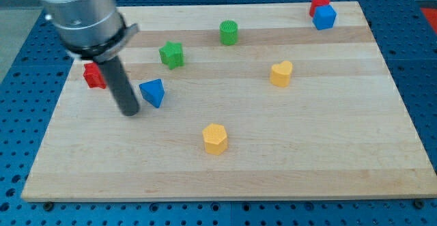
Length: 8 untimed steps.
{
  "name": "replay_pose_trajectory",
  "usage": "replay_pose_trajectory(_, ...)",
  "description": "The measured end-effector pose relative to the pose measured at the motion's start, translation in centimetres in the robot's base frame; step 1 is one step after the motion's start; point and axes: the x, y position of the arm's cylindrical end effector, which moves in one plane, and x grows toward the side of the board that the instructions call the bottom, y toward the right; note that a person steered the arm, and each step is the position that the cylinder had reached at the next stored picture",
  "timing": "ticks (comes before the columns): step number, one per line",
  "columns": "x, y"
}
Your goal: Place the blue triangle to the left of the red circle
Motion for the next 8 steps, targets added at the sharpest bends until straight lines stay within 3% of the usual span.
replay_pose_trajectory(1,-2.7,2.7)
replay_pose_trajectory(3,-2.6,-0.3)
replay_pose_trajectory(4,-5.1,4.5)
replay_pose_trajectory(6,-7.0,20.3)
replay_pose_trajectory(7,-6.5,19.2)
replay_pose_trajectory(8,-5.9,13.8)
